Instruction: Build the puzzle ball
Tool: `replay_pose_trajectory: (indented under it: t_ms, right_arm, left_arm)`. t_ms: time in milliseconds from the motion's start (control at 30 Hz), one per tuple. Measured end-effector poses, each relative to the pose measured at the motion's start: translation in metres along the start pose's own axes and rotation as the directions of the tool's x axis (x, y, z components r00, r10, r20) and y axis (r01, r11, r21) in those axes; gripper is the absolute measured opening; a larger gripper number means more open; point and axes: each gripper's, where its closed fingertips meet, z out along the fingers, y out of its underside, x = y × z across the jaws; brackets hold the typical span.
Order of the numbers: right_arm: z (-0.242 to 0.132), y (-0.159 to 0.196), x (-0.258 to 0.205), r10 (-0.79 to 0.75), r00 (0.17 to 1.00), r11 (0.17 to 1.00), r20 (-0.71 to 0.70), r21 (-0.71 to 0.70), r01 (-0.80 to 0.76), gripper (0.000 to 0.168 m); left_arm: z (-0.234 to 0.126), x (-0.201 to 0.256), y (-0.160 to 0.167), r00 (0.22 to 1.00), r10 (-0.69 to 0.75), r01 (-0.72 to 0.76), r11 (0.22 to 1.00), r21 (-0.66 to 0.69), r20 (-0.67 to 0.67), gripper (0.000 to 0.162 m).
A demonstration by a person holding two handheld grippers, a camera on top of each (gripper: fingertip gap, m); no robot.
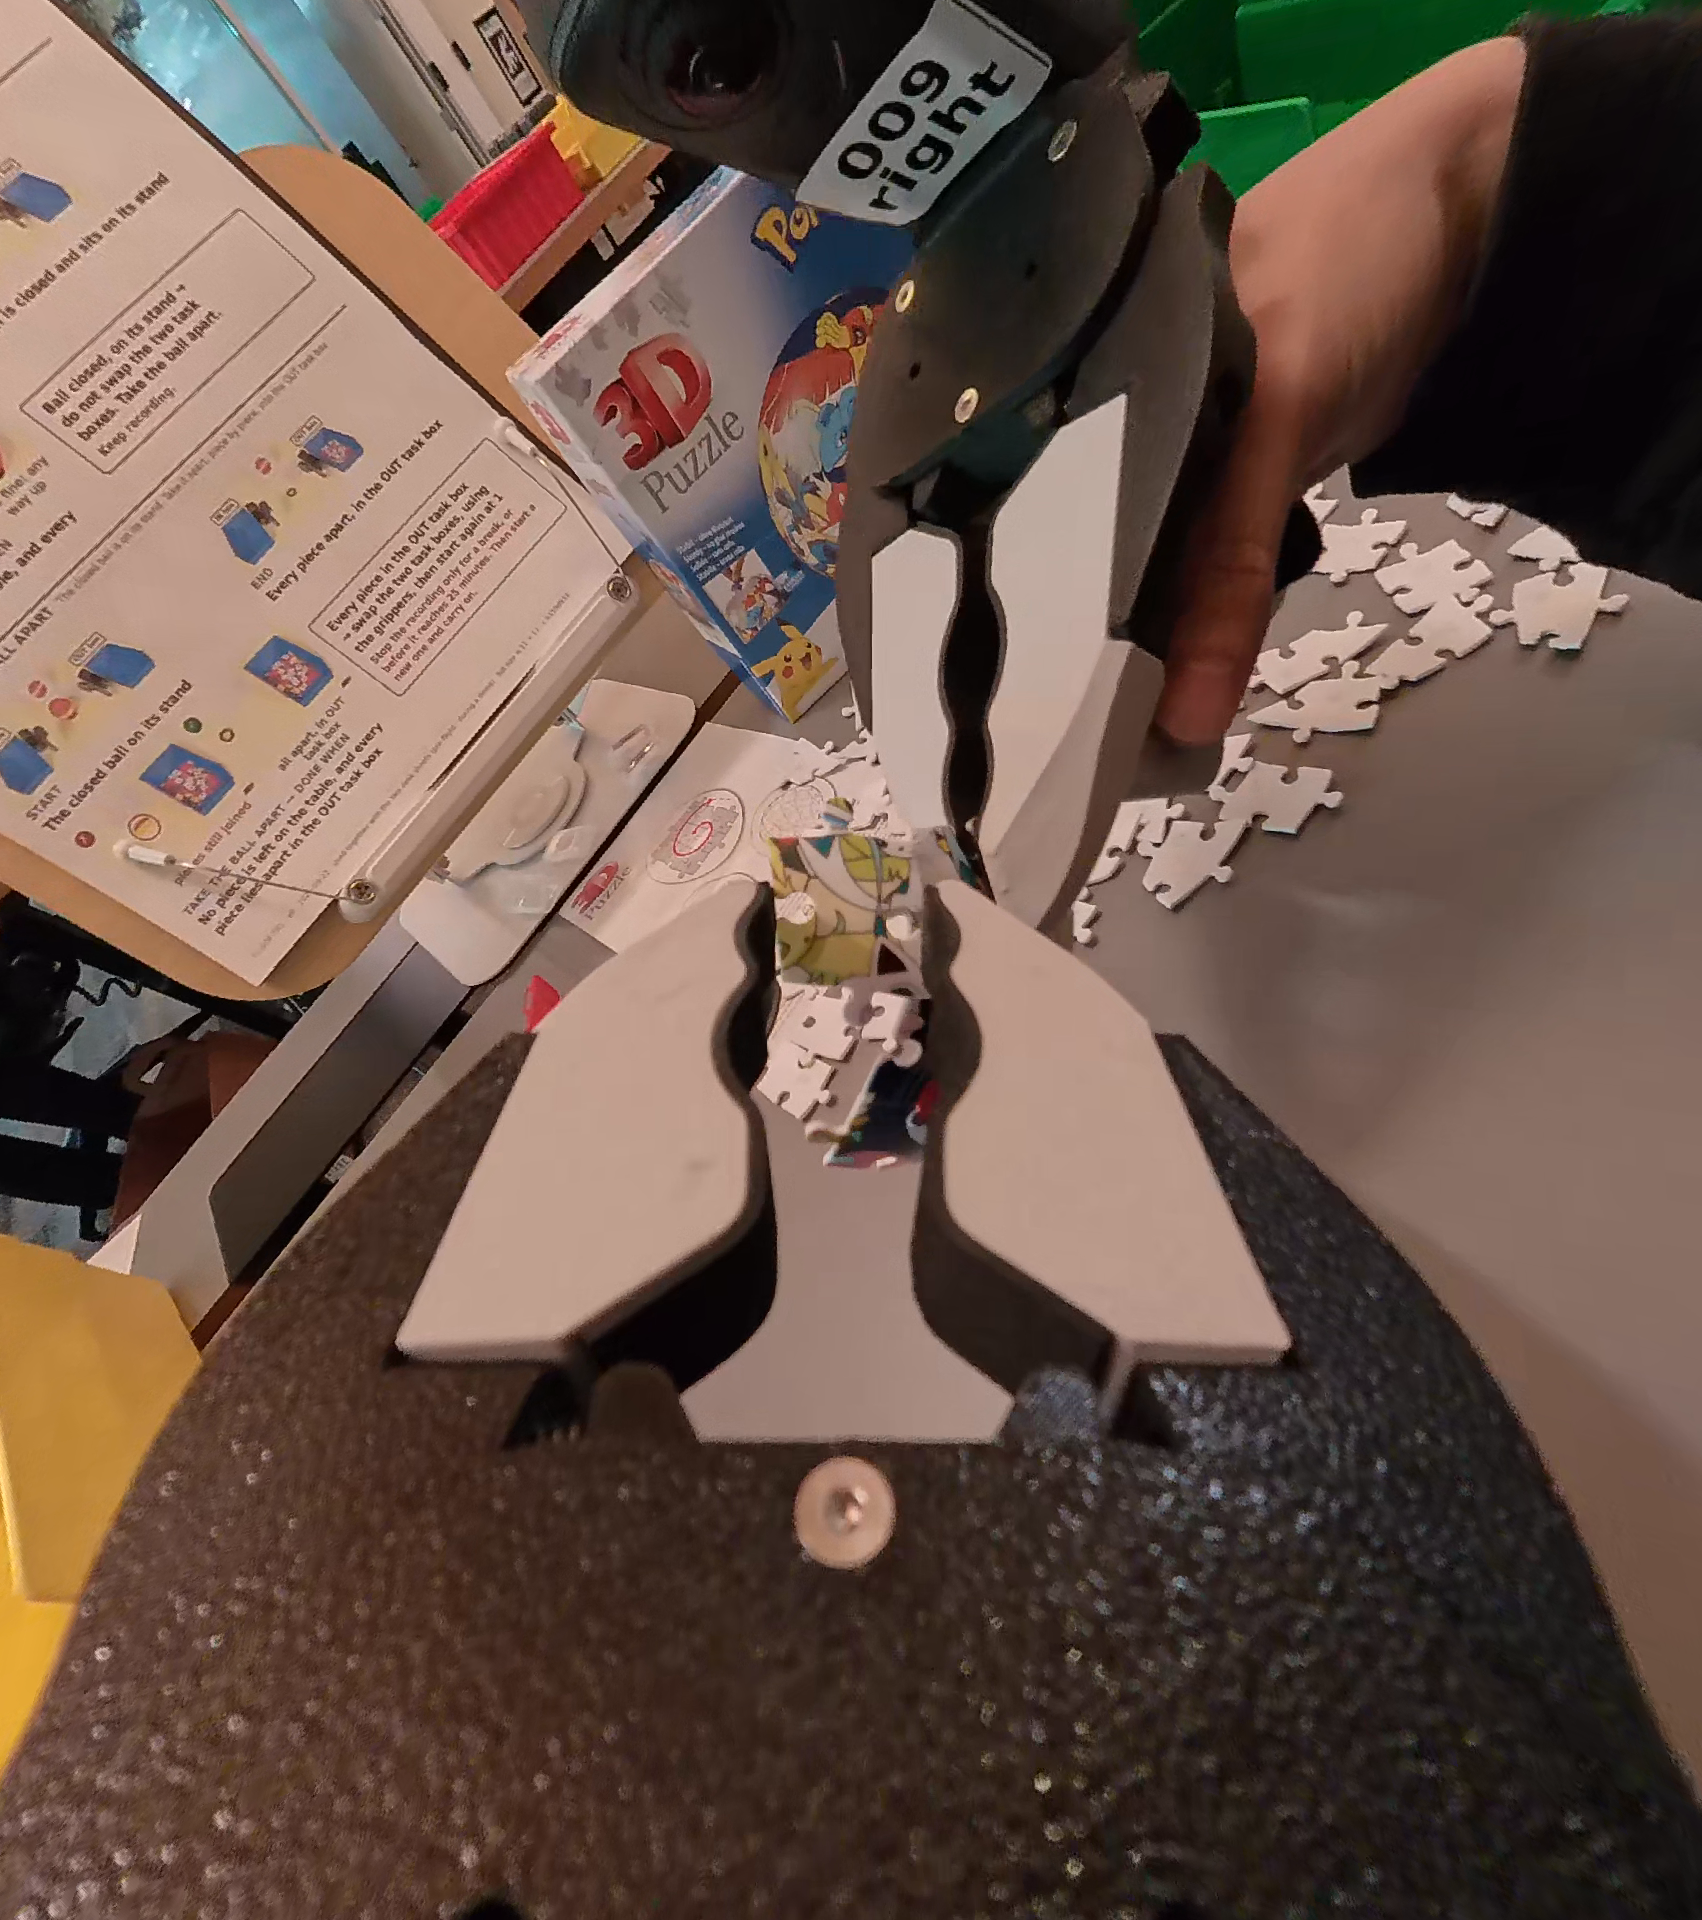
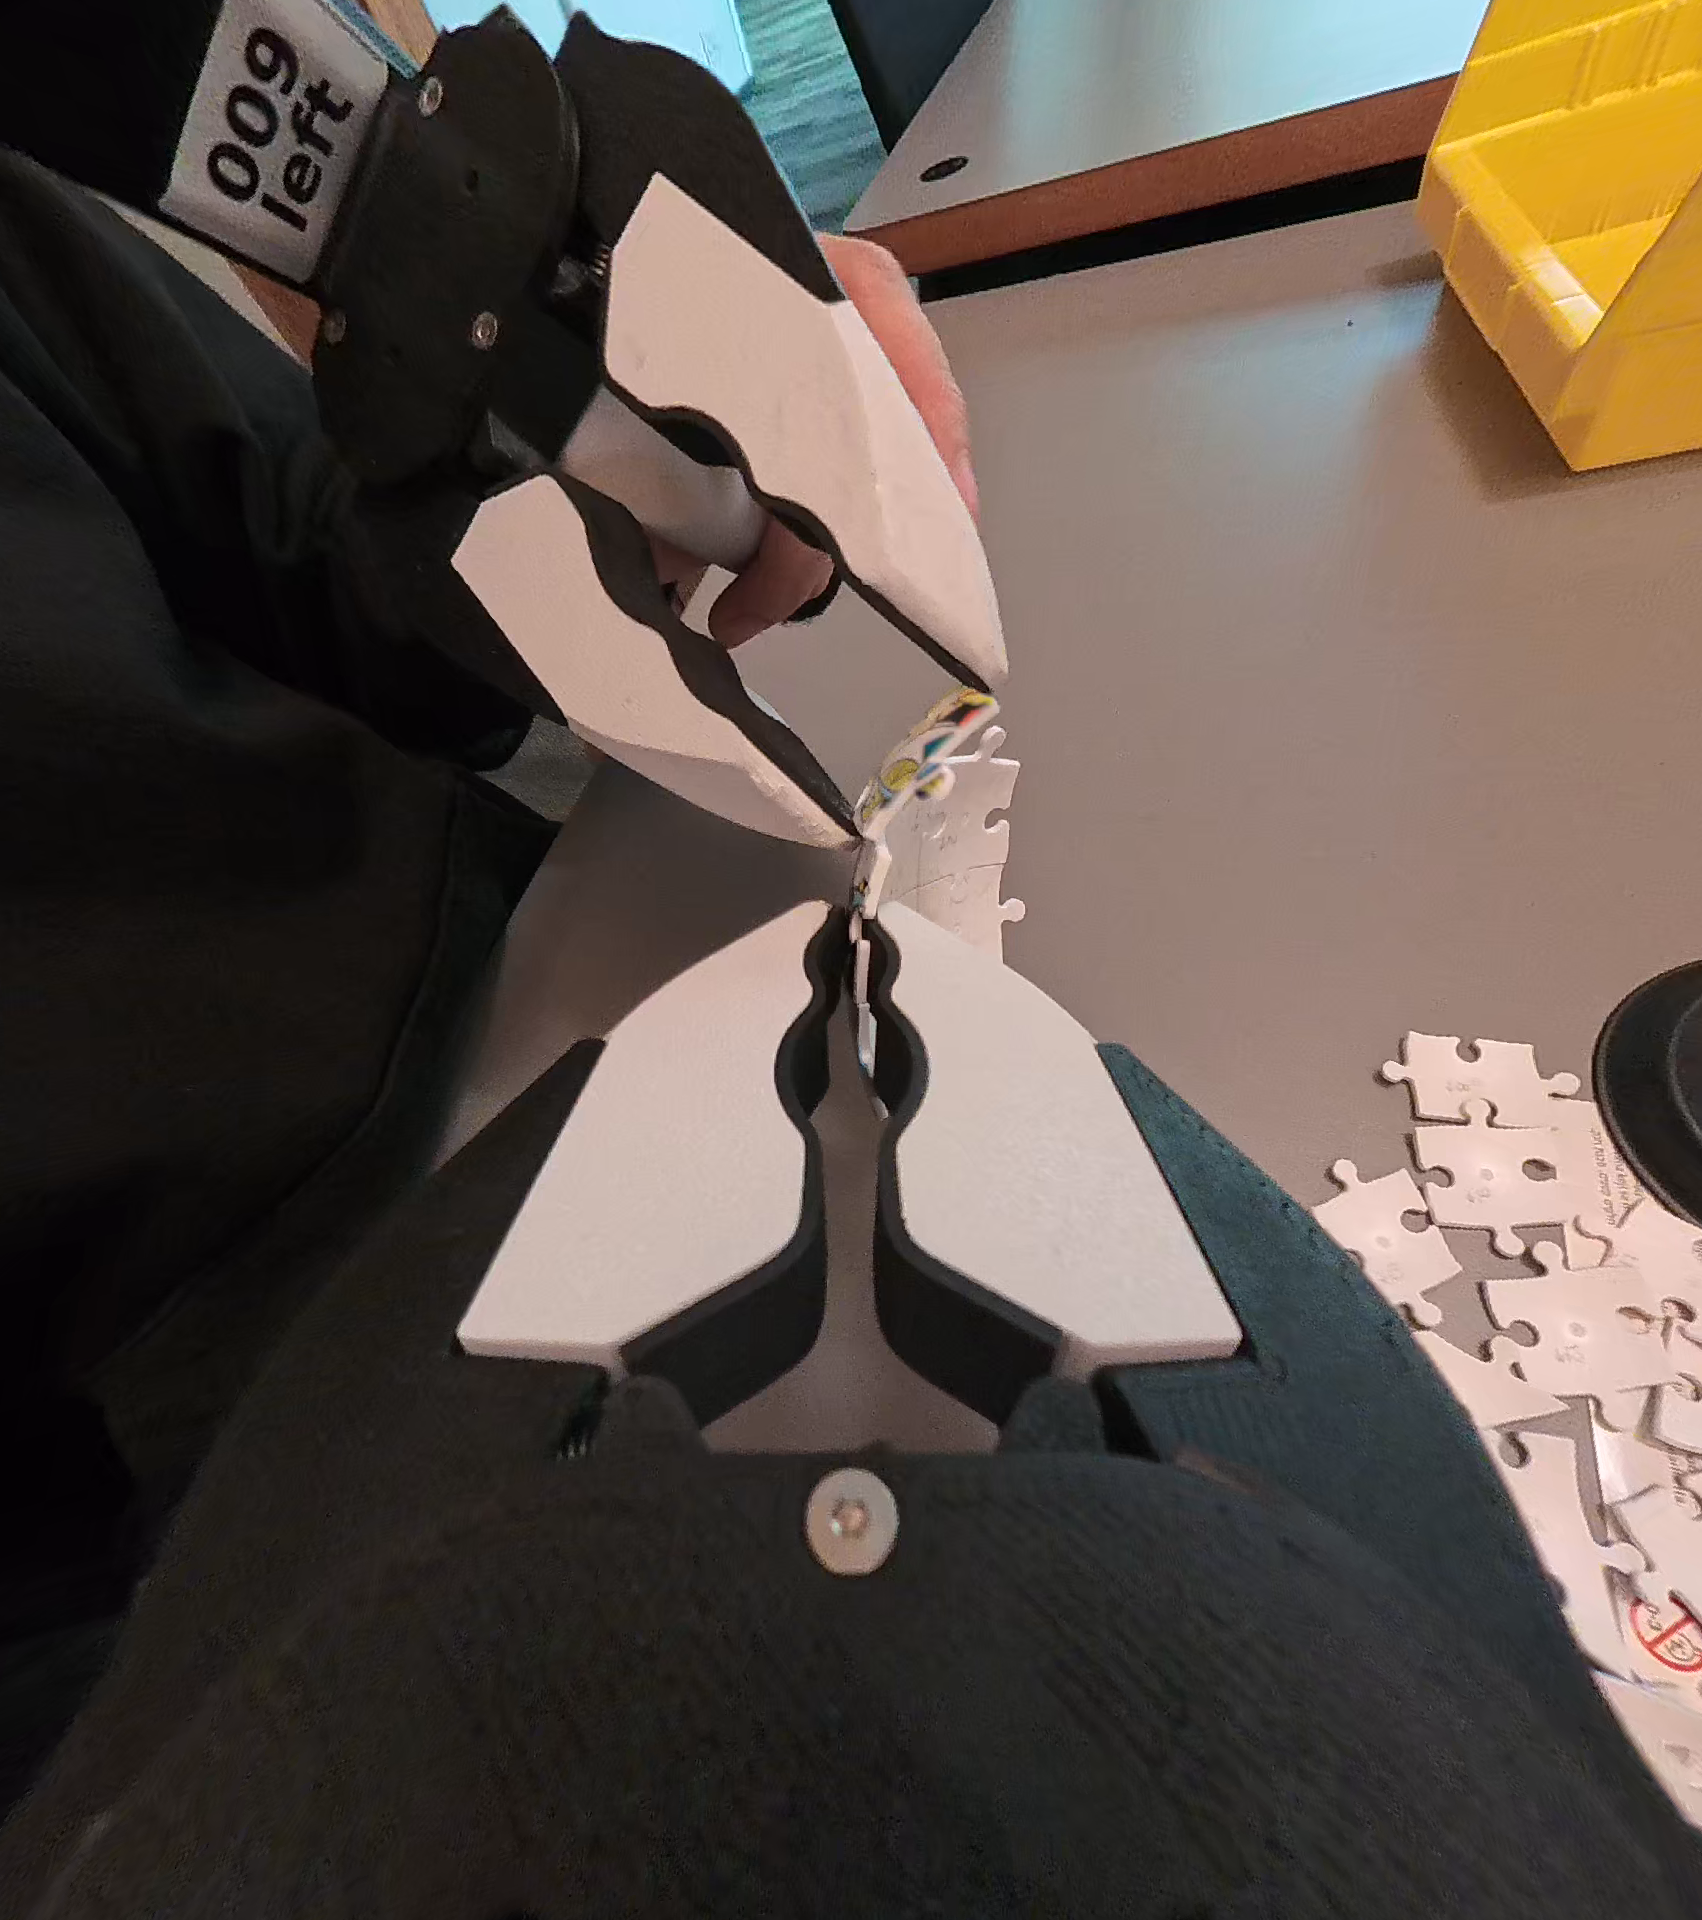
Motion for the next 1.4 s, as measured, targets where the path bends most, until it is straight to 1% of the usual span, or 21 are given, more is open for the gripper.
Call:
replay_pose_trajectory:
  t_ms: [300, 500, 567, 633, 700, 800, 867, 933, 1000, 1067, 1133, 1200, 1300, 1400]
  right_arm:
    - [0.001, 0.001, 0.000, -0.097, 0.995, 0.995, -0.027, -0.017, 0.096, 0.003]
    - [0.001, -0.003, -0.006, -0.188, 0.982, 0.982, -0.027, 0.010, 0.189, 0.003]
    - [0.002, -0.002, -0.007, -0.202, 0.979, 0.979, -0.018, 0.005, 0.203, 0.003]
    - [0.002, 0.003, -0.004, -0.188, 0.982, 0.982, -0.030, -0.021, 0.187, 0.003]
    - [0.000, 0.011, 0.000, -0.160, 0.986, 0.986, -0.035, -0.060, 0.158, 0.003]
    - [-0.009, 0.029, -0.007, -0.134, 0.991, 0.982, 0.019, -0.128, 0.135, 0.003]
    - [-0.013, 0.041, -0.020, -0.144, 0.986, 0.972, 0.087, -0.172, 0.157, 0.003]
    - [-0.018, 0.049, -0.030, -0.155, 0.979, 0.960, 0.130, -0.215, 0.180, 0.003]
    - [-0.026, 0.052, -0.032, -0.138, 0.983, 0.957, 0.122, -0.238, 0.164, 0.003]
    - [-0.039, 0.057, -0.034, -0.100, 0.990, 0.960, 0.103, -0.251, 0.123, 0.003]
    - [-0.054, 0.061, -0.031, -0.082, 0.996, 0.963, 0.047, -0.253, 0.091, 0.003]
    - [-0.070, 0.061, -0.026, -0.075, 0.997, 0.972, -0.033, -0.227, 0.066, 0.003]
    - [-0.089, 0.058, -0.020, -0.079, 0.990, 0.983, -0.115, -0.173, 0.058, 0.003]
    - [-0.096, 0.063, -0.019, -0.070, 0.990, 0.985, -0.123, -0.162, 0.050, 0.003]
  left_arm:
    - [-0.001, 0.002, -0.001, 0.999, -0.017, 0.017, 1.000, 0.014, -0.049, 0.025]
    - [-0.004, 0.010, 0.001, 0.989, -0.051, 0.054, 0.998, 0.014, -0.136, 0.026]
    - [-0.005, 0.015, 0.000, 0.982, -0.071, 0.077, 0.997, 0.029, -0.176, 0.022]
    - [-0.006, 0.016, 0.001, 0.976, -0.089, 0.098, 0.995, 0.035, -0.196, 0.018]
    - [-0.009, 0.013, 0.000, 0.973, -0.113, 0.126, 0.991, 0.050, -0.199, 0.020]
    - [-0.016, 0.002, 0.002, 0.966, -0.171, 0.186, 0.981, 0.063, -0.191, 0.024]
    - [-0.020, -0.014, 0.010, 0.964, -0.220, 0.229, 0.972, 0.045, -0.153, 0.024]
    - [-0.018, -0.027, 0.030, 0.955, -0.272, 0.270, 0.962, -0.031, -0.117, 0.024]
    - [-0.008, -0.028, 0.057, 0.946, -0.298, 0.281, 0.950, -0.134, -0.129, 0.025]
    - [0.007, -0.021, 0.079, 0.934, -0.318, 0.278, 0.934, -0.225, -0.164, 0.027]
    - [0.027, -0.012, 0.089, 0.932, -0.303, 0.246, 0.932, -0.266, -0.199, 0.032]
    - [0.053, -0.010, 0.086, 0.946, -0.242, 0.184, 0.949, -0.258, -0.214, 0.030]
    - [0.100, -0.025, 0.077, 0.972, -0.134, 0.082, 0.963, -0.255, -0.191, 0.030]
    - [0.150, -0.025, 0.069, 0.940, -0.090, -0.002, 0.963, -0.269, -0.330, 0.041]
